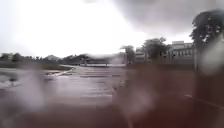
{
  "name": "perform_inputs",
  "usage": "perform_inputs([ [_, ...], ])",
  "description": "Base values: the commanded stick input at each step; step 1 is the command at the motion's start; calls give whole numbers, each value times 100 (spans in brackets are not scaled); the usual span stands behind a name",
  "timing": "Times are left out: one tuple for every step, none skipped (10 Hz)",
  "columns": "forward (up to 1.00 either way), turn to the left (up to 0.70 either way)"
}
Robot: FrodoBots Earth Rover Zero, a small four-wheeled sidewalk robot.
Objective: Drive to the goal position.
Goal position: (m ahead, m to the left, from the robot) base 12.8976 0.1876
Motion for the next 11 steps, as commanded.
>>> perform_inputs([
  [45, 0],
  [45, 0],
  [45, 0],
  [45, 0],
  [45, 0],
  [45, 0],
  [45, 0],
  [45, 0],
  [45, 0],
  [45, 0],
  [45, 0],
])
